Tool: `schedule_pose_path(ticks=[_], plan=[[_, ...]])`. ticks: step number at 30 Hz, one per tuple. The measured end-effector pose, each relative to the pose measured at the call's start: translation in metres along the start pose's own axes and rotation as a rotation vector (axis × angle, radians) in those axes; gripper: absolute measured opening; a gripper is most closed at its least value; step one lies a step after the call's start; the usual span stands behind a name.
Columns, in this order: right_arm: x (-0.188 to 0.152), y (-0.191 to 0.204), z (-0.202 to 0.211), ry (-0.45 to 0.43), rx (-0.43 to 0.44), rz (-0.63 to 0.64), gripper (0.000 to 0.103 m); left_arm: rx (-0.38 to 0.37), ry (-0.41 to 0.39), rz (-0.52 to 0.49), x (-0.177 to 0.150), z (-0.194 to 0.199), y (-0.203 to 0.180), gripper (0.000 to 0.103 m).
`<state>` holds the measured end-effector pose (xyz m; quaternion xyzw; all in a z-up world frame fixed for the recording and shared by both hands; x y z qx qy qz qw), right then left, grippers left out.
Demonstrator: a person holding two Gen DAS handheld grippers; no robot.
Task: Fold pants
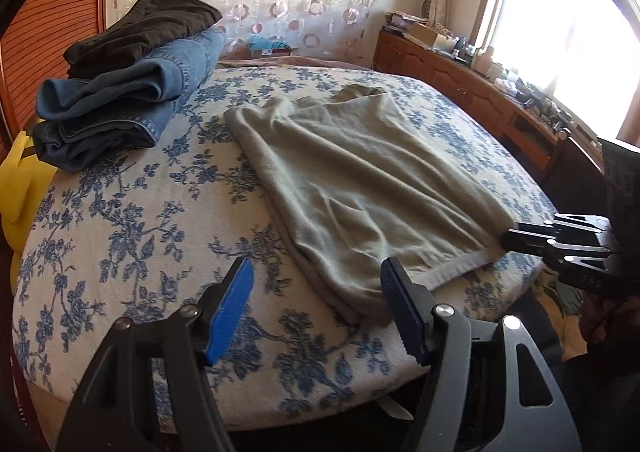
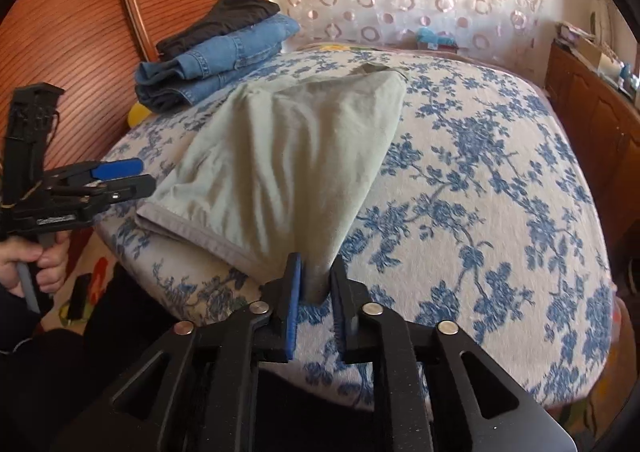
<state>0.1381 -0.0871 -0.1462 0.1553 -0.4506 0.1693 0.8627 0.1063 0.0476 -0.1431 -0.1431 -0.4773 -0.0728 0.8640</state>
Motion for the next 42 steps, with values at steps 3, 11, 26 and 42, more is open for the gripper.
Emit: schedule_pose_path(ticks=[3,11,26,42], plan=[[0.001,0.0,0.003,-0.011,-0.008,-0.004,0.021,-0.01,-0.006,-0.011,0.0,0.0,-0.009,0.064],[-0.006,-0.003,0.001,-0.016,-0.01,-0.027,0.026,-0.011,0.05,-0.013,-0.017,-0.009,-0.015,0.049],[-0.013,-0.001,-0.003,-0.048,-0.002,-0.041,0.037,-0.024,0.028,-0.056,-0.029,-0.004,-0.027,0.027],[-0.014,0.0,-0.001,-0.094,0.013,-0.067,0.038,-0.012,-0.004,-0.109,-0.028,0.0,-0.03,0.01]])
Point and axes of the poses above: each gripper's, at about its wrist camera, not at the fingertips, and z roughly against the way its jaws point, y to its left, x to its top, the point moved 8 cm from there along -z, roughly the way its jaws point, and after that the axes turned 15 degrees about -y, right-handed, at the moved point
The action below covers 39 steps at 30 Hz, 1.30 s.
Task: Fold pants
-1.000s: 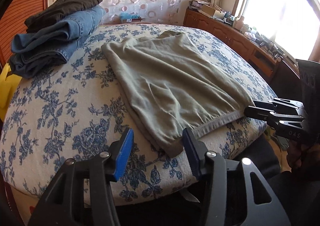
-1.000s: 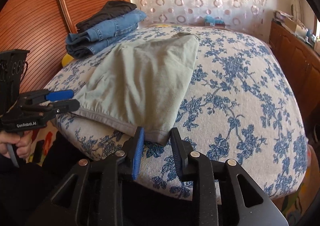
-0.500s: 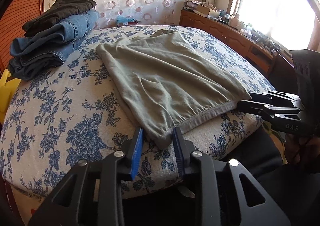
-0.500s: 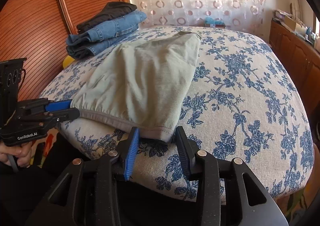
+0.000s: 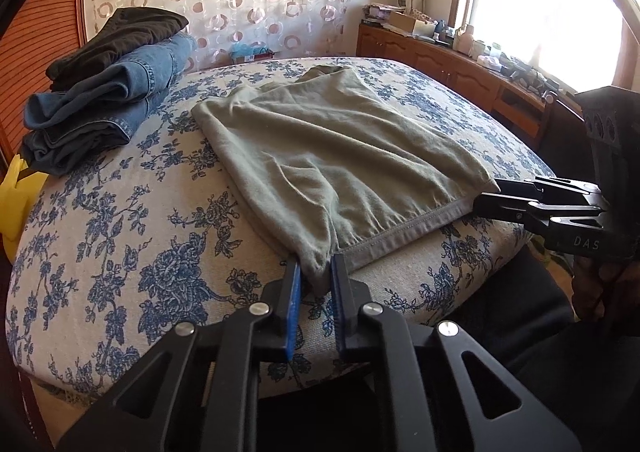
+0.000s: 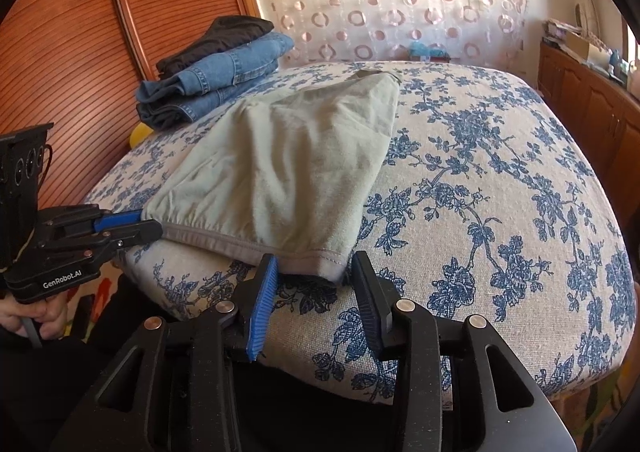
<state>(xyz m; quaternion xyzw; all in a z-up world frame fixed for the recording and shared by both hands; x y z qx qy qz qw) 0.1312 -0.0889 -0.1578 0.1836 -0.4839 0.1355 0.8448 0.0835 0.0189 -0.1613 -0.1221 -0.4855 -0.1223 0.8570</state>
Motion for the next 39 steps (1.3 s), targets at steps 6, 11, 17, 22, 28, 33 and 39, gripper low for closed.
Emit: schedule_pose_path(ticks=[6,11,17,22,28,33,39], plan=[[-0.001,-0.001,0.002,-0.009,0.013,-0.02,0.018,-0.01,-0.017,0.041,0.0,0.003,0.004,0.01],[-0.001,-0.002,0.002,-0.021,0.012,-0.031,0.015,-0.013,-0.014,0.045,-0.003,0.002,0.004,0.01],[0.0,0.0,0.004,-0.026,0.021,-0.024,0.012,-0.012,-0.027,0.039,0.003,0.007,0.003,0.009],[0.007,0.009,0.012,-0.046,0.052,-0.017,0.009,-0.017,-0.06,0.028,0.015,0.023,0.0,0.008],[0.01,0.02,0.017,-0.052,0.079,0.007,0.008,-0.013,-0.066,0.039,0.019,0.028,0.006,0.008],[0.028,0.019,0.018,-0.078,0.086,0.012,0.008,-0.018,-0.086,0.053,0.032,0.025,0.011,0.008],[0.057,0.015,0.009,-0.12,0.079,0.045,0.008,-0.011,-0.116,0.039,0.058,0.011,0.019,0.008]])
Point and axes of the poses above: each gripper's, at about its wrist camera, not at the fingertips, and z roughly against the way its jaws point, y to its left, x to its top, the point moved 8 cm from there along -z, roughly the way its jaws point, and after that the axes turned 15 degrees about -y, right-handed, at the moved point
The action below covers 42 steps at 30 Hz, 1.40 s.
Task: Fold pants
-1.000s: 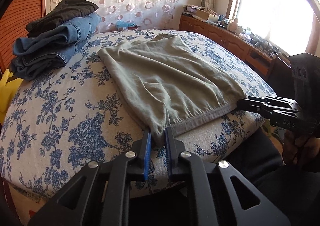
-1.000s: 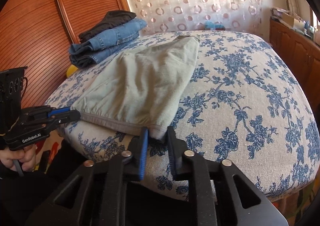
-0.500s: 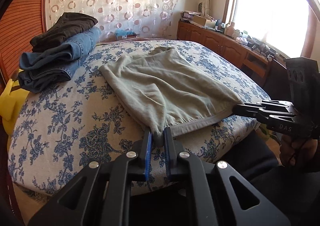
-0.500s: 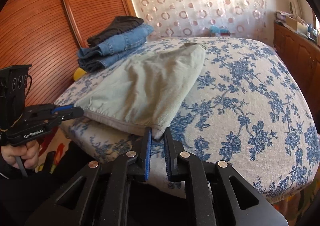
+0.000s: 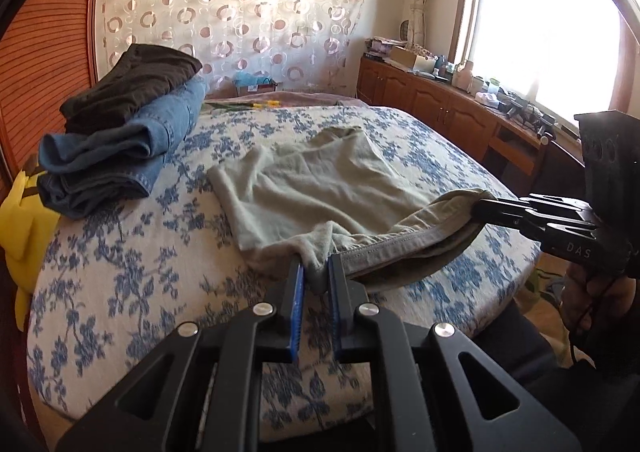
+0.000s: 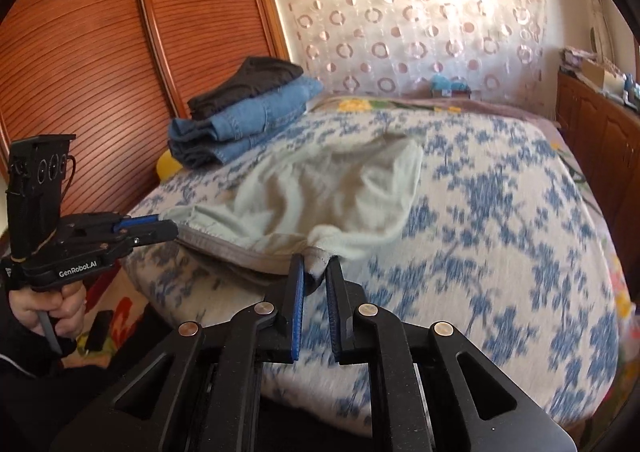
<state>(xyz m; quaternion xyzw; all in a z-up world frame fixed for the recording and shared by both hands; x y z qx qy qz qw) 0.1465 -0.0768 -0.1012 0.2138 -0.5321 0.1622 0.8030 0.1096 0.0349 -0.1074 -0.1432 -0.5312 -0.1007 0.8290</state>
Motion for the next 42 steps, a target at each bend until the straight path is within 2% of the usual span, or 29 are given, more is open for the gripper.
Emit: schedule_pose_path(ticks=[9,26,42], plan=[[0.027,-0.018,-0.031,-0.018,-0.004,0.026,0.008,0.004,-0.018,0.01,0.025,-0.034,0.019,0.008],[0.054,-0.044,-0.089,0.024,0.007,0.084,0.008,0.023,-0.013,0.03,0.053,-0.084,0.047,0.008],[0.068,-0.068,-0.148,0.08,-0.011,0.094,0.008,0.059,0.038,0.015,0.071,-0.134,0.072,0.008]])
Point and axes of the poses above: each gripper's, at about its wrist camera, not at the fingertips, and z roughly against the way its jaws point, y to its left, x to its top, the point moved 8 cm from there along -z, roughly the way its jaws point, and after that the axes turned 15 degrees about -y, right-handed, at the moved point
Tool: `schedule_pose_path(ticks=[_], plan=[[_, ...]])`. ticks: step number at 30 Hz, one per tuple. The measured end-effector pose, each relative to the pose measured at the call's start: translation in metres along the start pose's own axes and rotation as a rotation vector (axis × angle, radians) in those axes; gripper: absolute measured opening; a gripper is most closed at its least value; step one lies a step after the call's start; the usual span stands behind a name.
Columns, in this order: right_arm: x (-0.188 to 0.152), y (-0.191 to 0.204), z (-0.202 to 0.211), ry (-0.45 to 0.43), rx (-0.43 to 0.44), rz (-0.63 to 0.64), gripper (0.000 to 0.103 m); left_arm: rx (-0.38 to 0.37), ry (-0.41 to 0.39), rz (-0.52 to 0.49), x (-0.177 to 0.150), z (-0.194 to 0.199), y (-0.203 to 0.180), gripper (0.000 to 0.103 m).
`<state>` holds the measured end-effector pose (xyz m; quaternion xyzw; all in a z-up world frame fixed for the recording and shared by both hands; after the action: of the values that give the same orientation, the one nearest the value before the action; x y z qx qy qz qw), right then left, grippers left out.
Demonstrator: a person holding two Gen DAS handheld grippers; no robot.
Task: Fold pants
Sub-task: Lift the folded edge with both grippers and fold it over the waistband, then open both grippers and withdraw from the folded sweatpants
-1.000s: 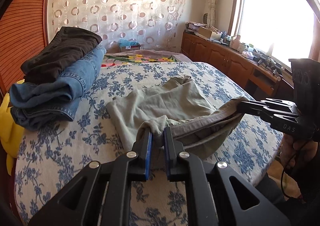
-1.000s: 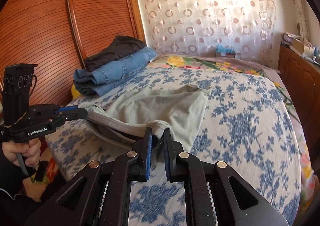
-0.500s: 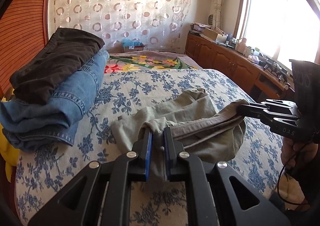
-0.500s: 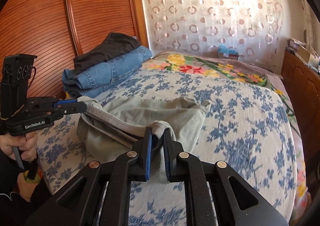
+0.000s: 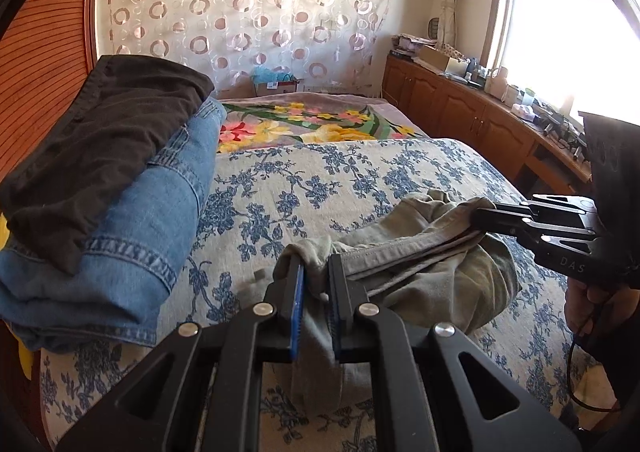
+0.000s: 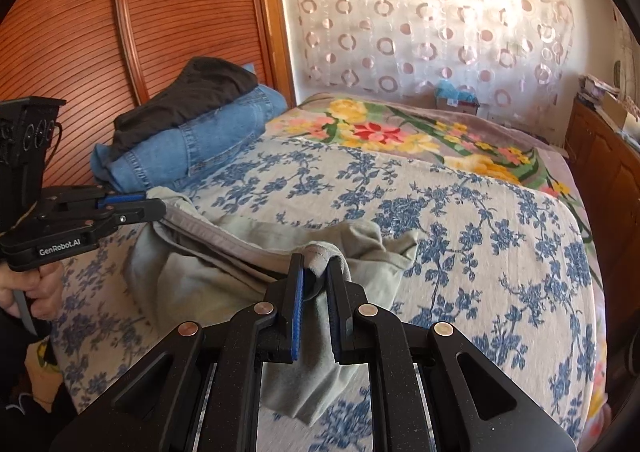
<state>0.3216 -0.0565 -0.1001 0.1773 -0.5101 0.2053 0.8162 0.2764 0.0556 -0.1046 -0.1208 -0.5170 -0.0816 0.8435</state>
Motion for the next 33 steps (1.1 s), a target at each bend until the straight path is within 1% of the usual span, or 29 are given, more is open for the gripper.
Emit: schedule_pose_path(ticks=[2,4,5,6,7,8,9,10,11,12,13,16,18,21,22,23,24,29,33], plan=[[0.002,-0.002,-0.004,0.001,-0.003,-0.006,0.008,0.006,0.003,-0.002,0.002,-0.004,0.002,0.008],[0.003,-0.006,-0.006,0.001,-0.01,-0.017,0.008,0.014,0.009,-0.001,0.003,-0.008,0.003,0.011],[0.003,-0.007,-0.007,0.006,-0.013,-0.023,0.014,0.014,0.014,0.003,0.003,-0.009,0.003,0.012],[0.002,-0.009,-0.009,0.018,-0.034,-0.018,0.023,0.016,0.019,0.004,0.002,-0.01,0.003,0.017],[0.001,-0.011,-0.01,0.025,-0.045,-0.013,0.026,0.02,0.024,0.003,0.001,-0.01,0.003,0.019],[0.001,-0.012,-0.009,0.028,-0.051,-0.013,0.027,0.019,0.025,0.0,0.001,-0.01,0.003,0.019],[0.001,-0.013,-0.008,0.024,-0.05,-0.023,0.027,0.013,0.022,-0.001,0.001,-0.008,0.002,0.023],[0.002,-0.015,-0.006,0.02,-0.047,-0.034,0.027,0.01,0.02,-0.001,0.001,-0.007,0.002,0.029],[0.002,-0.016,-0.003,0.017,-0.05,-0.039,0.028,0.005,0.016,-0.002,0.001,-0.005,0.001,0.032],[0.002,-0.017,0.0,0.014,-0.054,-0.041,0.028,0.001,0.013,-0.005,0.0,-0.003,0.0,0.039],[0.003,-0.017,0.003,0.01,-0.056,-0.042,0.029,-0.006,0.01,-0.01,0.0,-0.001,-0.002,0.043],[0.0,-0.018,0.011,0.013,-0.061,-0.045,0.03,-0.005,0.02,-0.031,-0.006,0.003,-0.006,0.043],[-0.005,-0.018,0.016,0.02,-0.066,-0.05,0.031,-0.009,0.026,-0.027,-0.011,0.006,-0.007,0.043],[-0.013,-0.015,0.023,0.035,-0.074,-0.052,0.032,-0.009,0.039,-0.025,-0.019,0.011,-0.007,0.046],[-0.015,-0.014,0.025,0.037,-0.077,-0.051,0.032,-0.008,0.04,-0.028,-0.021,0.013,-0.008,0.05],[-0.017,-0.012,0.029,0.037,-0.081,-0.05,0.033,-0.007,0.041,-0.034,-0.023,0.016,-0.01,0.057],[-0.018,-0.011,0.032,0.034,-0.085,-0.05,0.033,-0.006,0.034,-0.041,-0.024,0.019,-0.011,0.069],[-0.022,-0.002,0.05,0.013,-0.101,-0.049,0.034,-0.008,0.022,-0.049,-0.028,0.032,-0.016,0.072],[-0.026,0.002,0.062,0.002,-0.116,-0.044,0.034,-0.003,0.034,-0.046,-0.037,0.038,-0.017,0.072]])
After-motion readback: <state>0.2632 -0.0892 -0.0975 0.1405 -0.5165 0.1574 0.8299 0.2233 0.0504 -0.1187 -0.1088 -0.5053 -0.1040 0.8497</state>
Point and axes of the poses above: each gripper's, at about its wrist camera, not at the fingertips, and z roughly against the way its jaws point, y to its left, x to its top, the point moved 8 cm from there along -z, roughly the way its jaws point, and after that the axes turned 15 degrees about -y, right-handed, at the moved point
